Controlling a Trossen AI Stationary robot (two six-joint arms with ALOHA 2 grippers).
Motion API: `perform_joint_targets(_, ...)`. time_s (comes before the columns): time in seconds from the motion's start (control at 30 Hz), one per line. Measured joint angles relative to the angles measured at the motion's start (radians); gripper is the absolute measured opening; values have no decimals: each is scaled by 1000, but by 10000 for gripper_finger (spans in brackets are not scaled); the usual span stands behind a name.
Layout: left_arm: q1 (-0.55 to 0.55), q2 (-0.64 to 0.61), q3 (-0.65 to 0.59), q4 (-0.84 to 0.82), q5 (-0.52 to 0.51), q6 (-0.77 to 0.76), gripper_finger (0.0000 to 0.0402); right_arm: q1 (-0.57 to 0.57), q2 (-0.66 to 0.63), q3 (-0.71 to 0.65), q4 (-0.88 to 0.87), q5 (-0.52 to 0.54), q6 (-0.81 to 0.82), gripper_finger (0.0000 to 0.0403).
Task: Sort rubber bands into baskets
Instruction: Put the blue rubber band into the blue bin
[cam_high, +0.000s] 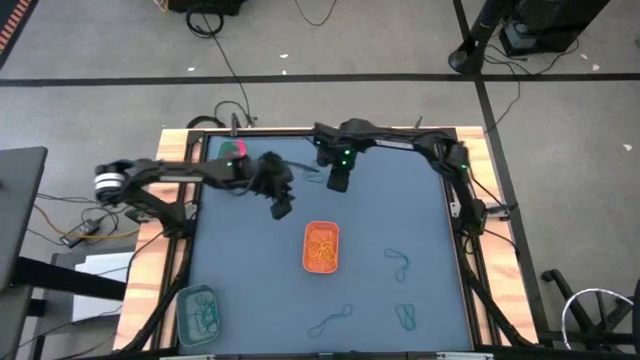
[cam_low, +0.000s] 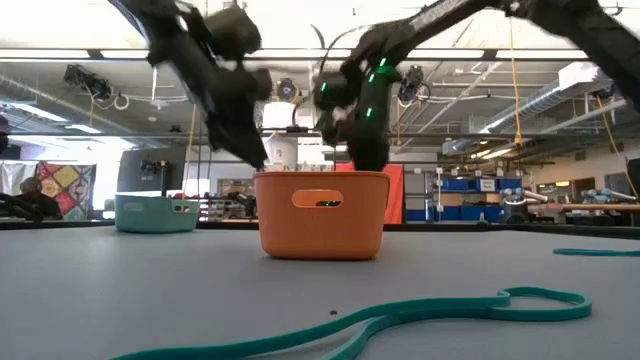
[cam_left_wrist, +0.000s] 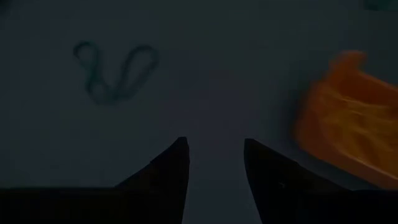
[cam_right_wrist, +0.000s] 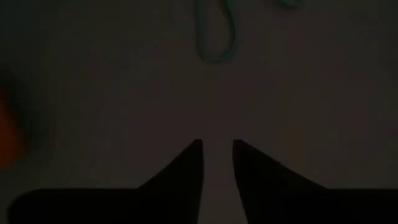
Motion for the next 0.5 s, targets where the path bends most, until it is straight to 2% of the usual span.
perform_joint_targets(0.27,105,247,19,310,-83,222,156,33,-323,-196,79,6,185,103)
perform_joint_targets(0.5,175,445,146,247,-24,252,156,93,-548,-369,99,95,341,103)
